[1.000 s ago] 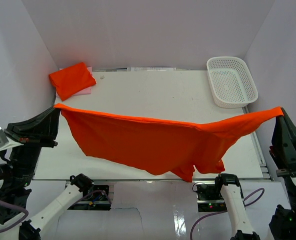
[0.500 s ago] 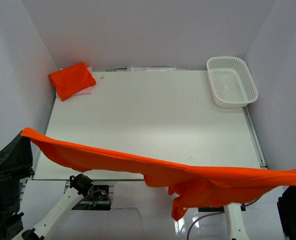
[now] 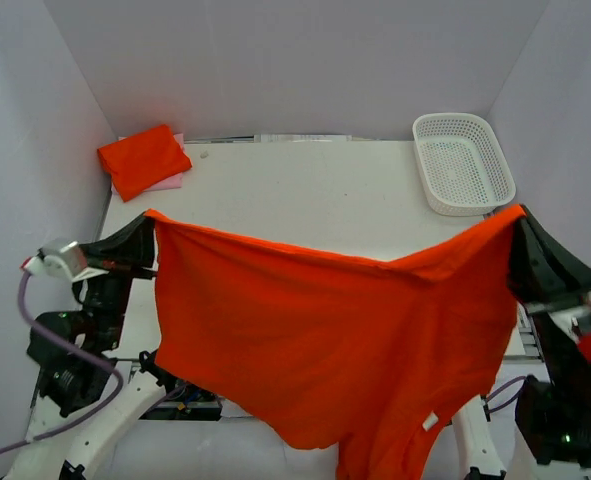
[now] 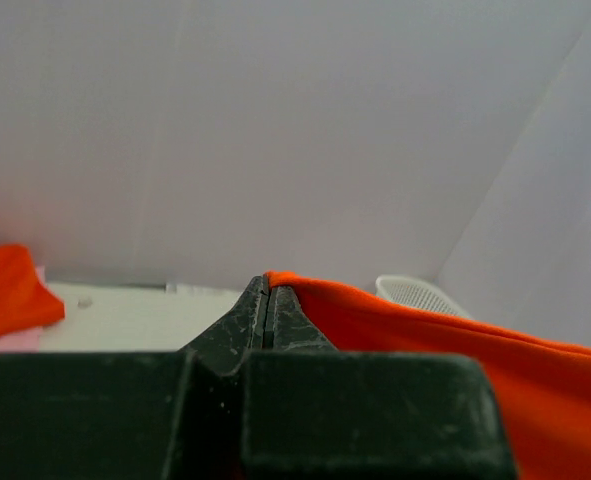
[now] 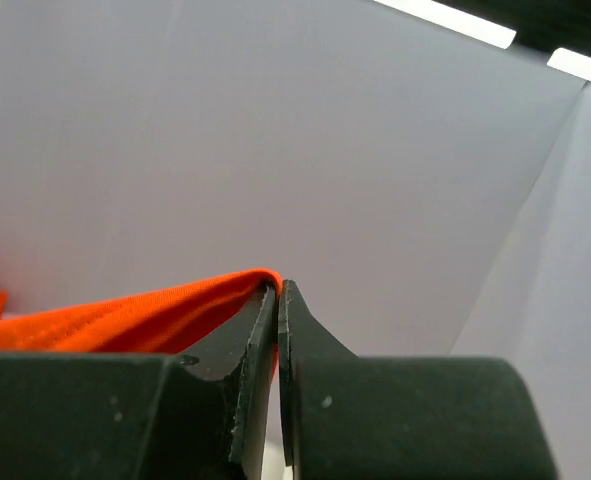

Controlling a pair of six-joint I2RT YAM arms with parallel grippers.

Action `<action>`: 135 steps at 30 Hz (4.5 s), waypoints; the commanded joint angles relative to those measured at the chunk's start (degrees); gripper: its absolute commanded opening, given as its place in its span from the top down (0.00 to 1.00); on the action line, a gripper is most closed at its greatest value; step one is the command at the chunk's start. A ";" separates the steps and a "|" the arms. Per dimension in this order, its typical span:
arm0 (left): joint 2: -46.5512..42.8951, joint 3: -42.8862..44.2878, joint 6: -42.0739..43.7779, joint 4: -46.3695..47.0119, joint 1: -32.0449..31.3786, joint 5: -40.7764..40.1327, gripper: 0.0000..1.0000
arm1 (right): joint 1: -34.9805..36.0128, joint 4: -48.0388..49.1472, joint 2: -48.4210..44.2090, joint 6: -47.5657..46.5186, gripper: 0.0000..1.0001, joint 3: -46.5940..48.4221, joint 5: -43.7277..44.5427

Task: Fold and stack the t-shirts
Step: Flatten out the tshirt

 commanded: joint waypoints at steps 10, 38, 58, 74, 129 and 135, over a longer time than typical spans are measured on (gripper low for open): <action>25.01 -14.73 -6.04 15.09 0.30 -6.35 1.00 | -0.03 -3.42 11.23 2.59 0.92 -22.85 -4.26; 84.27 3.79 -3.96 31.27 18.75 6.04 1.00 | 6.65 8.72 74.86 -2.86 0.92 -9.08 0.65; 103.89 22.69 2.39 31.18 25.69 15.62 1.00 | 6.74 7.05 101.67 -2.68 0.92 17.63 7.86; 109.42 29.29 3.80 31.27 26.84 20.81 1.00 | 7.62 0.89 111.70 -4.18 0.92 33.55 8.56; 107.14 36.66 5.73 31.01 26.84 2.54 0.10 | 8.50 -1.40 106.34 -6.20 0.41 36.89 10.76; 106.19 40.54 7.92 31.01 26.84 -1.51 0.02 | 8.50 -1.74 102.84 -7.86 0.36 35.32 9.89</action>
